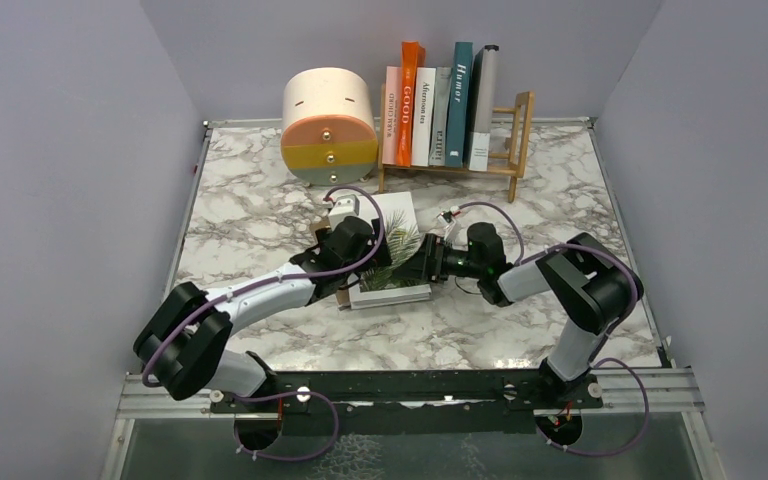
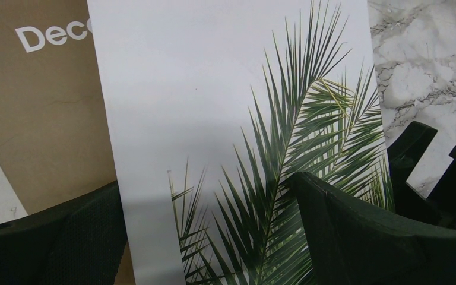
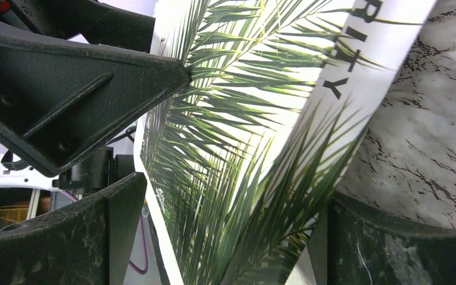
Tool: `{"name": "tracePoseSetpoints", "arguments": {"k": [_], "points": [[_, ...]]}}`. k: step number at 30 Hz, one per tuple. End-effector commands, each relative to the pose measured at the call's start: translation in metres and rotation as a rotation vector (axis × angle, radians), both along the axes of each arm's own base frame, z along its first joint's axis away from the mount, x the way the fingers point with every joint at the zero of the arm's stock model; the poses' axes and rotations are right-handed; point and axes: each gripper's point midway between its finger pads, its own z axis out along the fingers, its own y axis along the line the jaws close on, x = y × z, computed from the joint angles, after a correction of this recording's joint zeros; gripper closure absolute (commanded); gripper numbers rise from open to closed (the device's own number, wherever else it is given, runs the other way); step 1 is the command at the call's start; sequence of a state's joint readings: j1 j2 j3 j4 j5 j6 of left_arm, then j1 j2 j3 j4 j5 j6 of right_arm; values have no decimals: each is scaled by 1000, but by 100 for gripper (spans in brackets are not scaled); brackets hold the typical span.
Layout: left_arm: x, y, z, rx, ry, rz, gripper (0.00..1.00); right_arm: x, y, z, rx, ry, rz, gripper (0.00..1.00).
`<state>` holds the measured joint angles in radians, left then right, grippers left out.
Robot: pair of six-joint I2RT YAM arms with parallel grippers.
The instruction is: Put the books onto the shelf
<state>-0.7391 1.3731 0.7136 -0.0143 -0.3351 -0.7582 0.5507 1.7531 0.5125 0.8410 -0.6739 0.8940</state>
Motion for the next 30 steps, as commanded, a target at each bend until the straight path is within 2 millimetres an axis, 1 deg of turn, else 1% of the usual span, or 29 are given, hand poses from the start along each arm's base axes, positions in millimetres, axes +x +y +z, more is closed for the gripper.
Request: {"name": "tracePoseSetpoints", "arguments": {"k": [1, 3, 8, 15, 21, 24, 27, 30], "points": [[-1, -25, 0, -38, 5, -67, 1, -2, 6, 8, 42, -35, 31, 10], [-1, -31, 1, -47, -2, -81, 1, -1, 6, 8, 42, -34, 29, 11], [0, -44, 6, -68, -25, -111, 1, -2, 4, 8, 43, -37, 22, 19], [-2, -46, 10, -79, -55, -122, 1, -2, 0, 18, 39, -79, 5, 33], [-5, -56, 11, -120, -83, -170, 1, -4, -6, 36, 33, -155, -6, 45], [-5, -63, 15, -138, -99, -192, 1, -6, -8, 48, 38, -199, -3, 52], [-2, -66, 22, -137, -122, -194, 1, -8, -10, 62, 45, -239, -5, 56], [4, -62, 32, -117, -155, -176, 1, -10, -14, 72, 53, -272, -15, 69]]}}
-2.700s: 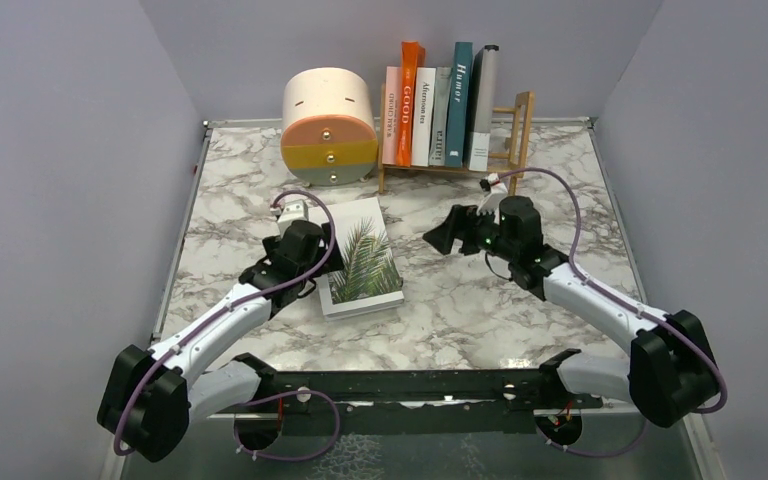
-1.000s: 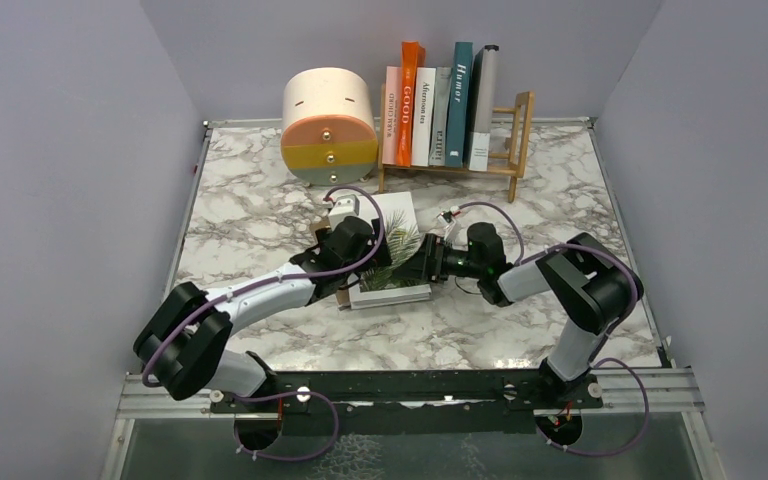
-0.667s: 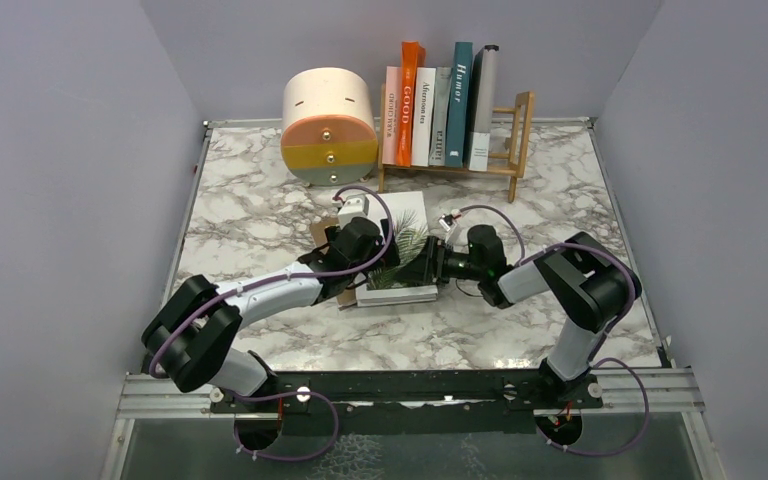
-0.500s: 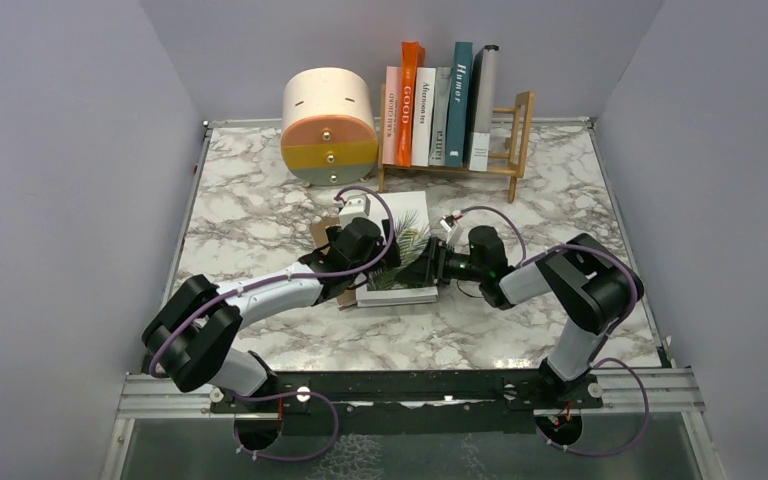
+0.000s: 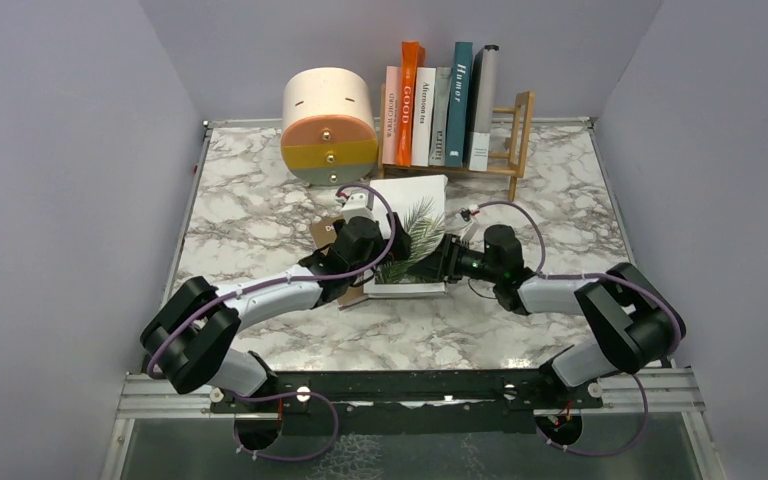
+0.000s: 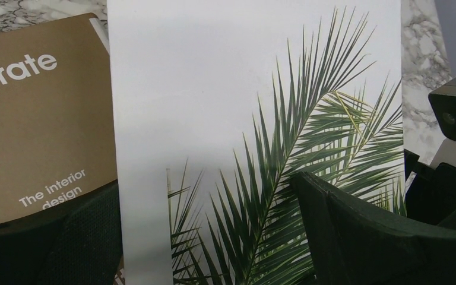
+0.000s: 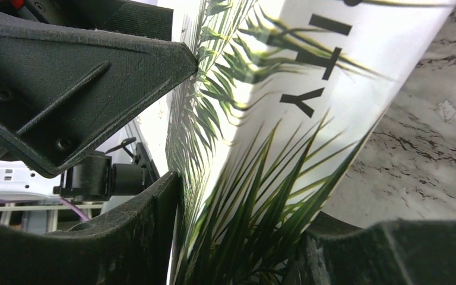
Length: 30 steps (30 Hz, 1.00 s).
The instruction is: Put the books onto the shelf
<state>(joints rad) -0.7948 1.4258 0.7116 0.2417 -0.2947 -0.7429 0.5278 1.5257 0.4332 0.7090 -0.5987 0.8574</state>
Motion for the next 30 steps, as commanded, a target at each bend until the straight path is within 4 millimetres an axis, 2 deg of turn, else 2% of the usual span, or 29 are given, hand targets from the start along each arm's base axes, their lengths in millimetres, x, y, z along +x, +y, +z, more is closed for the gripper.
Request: {"name": "tracePoseSetpoints", "arguments": {"k": [1, 2, 5, 7, 9, 13, 17, 23, 30], "points": [[-5, -9, 10, 41, -40, -61, 1, -6, 9, 51, 68, -224, 72, 74], [-2, -6, 15, 55, -52, -46, 1, -7, 8, 58, 73, -244, 67, 80], [6, 9, 20, 129, -53, 28, 1, -9, 4, 70, 71, -274, 58, 84], [11, 22, 23, 200, -46, 84, 1, -10, 2, 79, 68, -300, 48, 93], [13, 37, 24, 274, -42, 131, 1, -10, -2, 89, 60, -328, 36, 97], [13, 63, 31, 348, -48, 201, 1, -11, -13, 109, 33, -380, -16, 99], [12, 76, 41, 334, -68, 226, 1, -9, -27, 131, 8, -457, -83, 99], [6, 99, 71, 322, -124, 289, 1, -3, -45, 163, -54, -547, -172, 99], [-7, 115, 97, 257, -177, 318, 1, 21, -86, 228, -149, -693, -425, 99]]}}
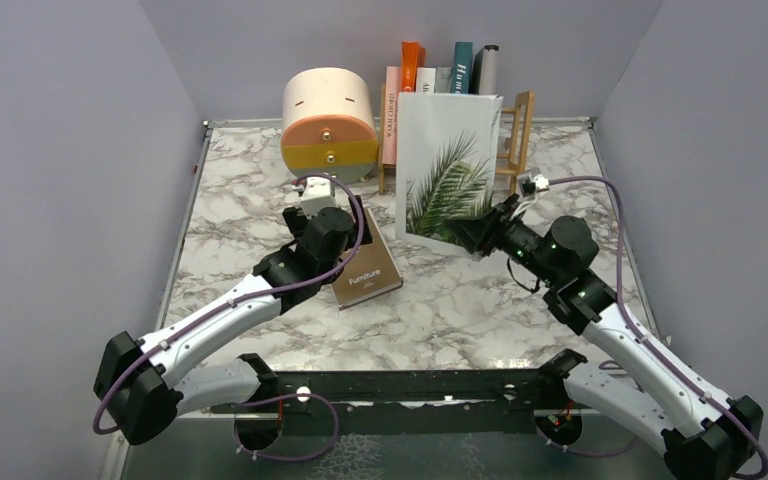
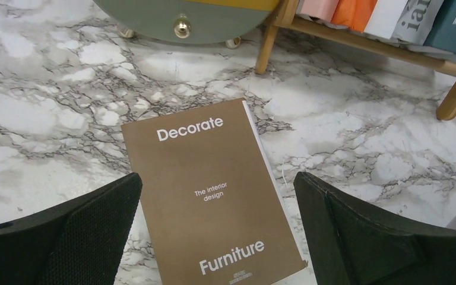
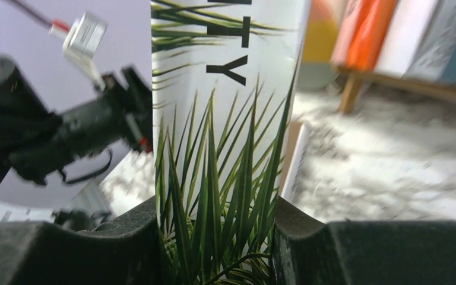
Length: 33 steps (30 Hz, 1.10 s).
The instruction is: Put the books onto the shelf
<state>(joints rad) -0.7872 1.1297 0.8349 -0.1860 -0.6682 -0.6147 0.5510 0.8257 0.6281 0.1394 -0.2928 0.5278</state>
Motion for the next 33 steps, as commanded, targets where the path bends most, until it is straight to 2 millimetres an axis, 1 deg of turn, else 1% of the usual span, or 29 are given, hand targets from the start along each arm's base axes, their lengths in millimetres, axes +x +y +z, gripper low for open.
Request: {"name": "tracePoseSetpoints", "arguments": {"k": [1, 5, 8, 11, 12, 14, 15, 16, 21, 24, 29, 33], "points": [[-7, 17, 12, 10, -31, 37, 1, 27, -38, 51, -50, -133, -252, 99], [-10, 20, 17, -3, -41, 34, 1, 50, -66, 80, -98, -174, -442, 99], [-11, 19, 17, -6, -40, 25, 1, 67, -90, 103, -132, -211, -604, 99], [-12, 18, 16, -7, -36, 17, 1, 87, -113, 119, -196, -233, -774, 99], [-12, 18, 15, -6, -33, 14, 1, 95, -122, 121, -229, -234, -840, 99], [-12, 16, 13, -3, -28, 11, 1, 108, -134, 128, -292, -252, -932, 99], [-11, 16, 12, -1, -25, 8, 1, 115, -137, 128, -327, -254, -967, 99], [-11, 15, 11, 2, -22, 5, 1, 121, -141, 132, -348, -266, -995, 99], [-8, 12, 7, 14, -15, 0, 1, 145, -156, 133, -464, -311, -1100, 99], [-7, 10, 6, 14, -14, -4, 1, 158, -166, 125, -522, -310, -1148, 99], [-3, 5, 2, 22, -7, -12, 1, 178, -172, 107, -532, -299, -1131, 99], [0, 2, 0, 24, -8, -21, 1, 199, -172, 88, -497, -299, -1061, 99]]}}
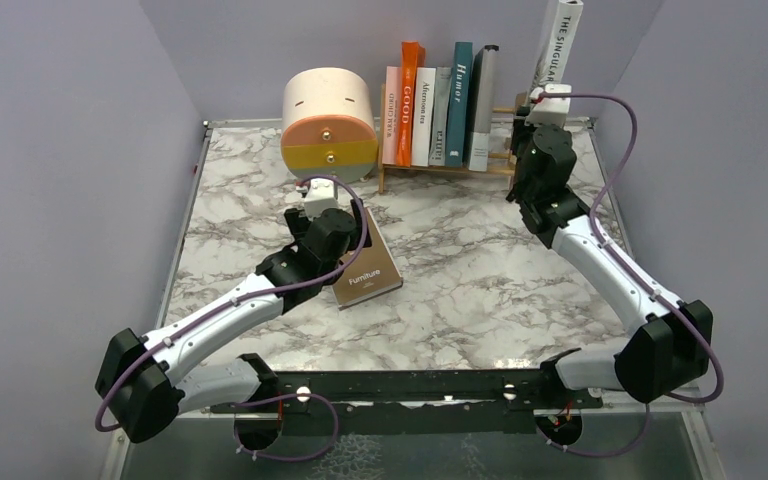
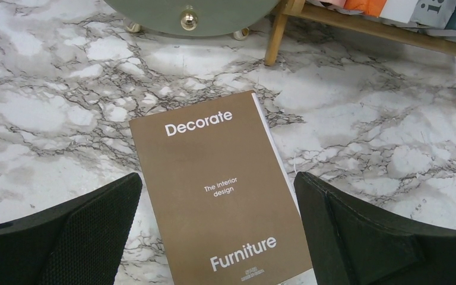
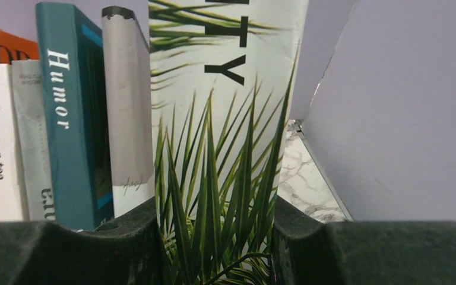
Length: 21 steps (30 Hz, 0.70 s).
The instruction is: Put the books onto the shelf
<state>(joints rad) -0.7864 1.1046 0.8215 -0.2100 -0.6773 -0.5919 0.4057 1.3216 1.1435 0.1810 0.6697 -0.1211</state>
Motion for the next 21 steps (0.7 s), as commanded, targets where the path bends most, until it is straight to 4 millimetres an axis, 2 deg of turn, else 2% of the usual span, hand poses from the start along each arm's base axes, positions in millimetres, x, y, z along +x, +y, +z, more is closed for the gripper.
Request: {"name": "tracePoseSetpoints", "arguments": {"k": [1, 8, 16, 21], "points": [[5, -7, 0, -8, -12, -22, 1, 20, 0, 7, 56, -95, 74, 99], [11, -9, -9, 16, 2, -21, 1, 48, 5, -31, 55, -72, 150, 99], [20, -14, -22, 35, 33, -33, 1, 55, 23, -53, 79, -50, 242, 99], [24, -15, -28, 34, 46, -38, 1, 69, 28, -74, 72, -6, 249, 99]]}}
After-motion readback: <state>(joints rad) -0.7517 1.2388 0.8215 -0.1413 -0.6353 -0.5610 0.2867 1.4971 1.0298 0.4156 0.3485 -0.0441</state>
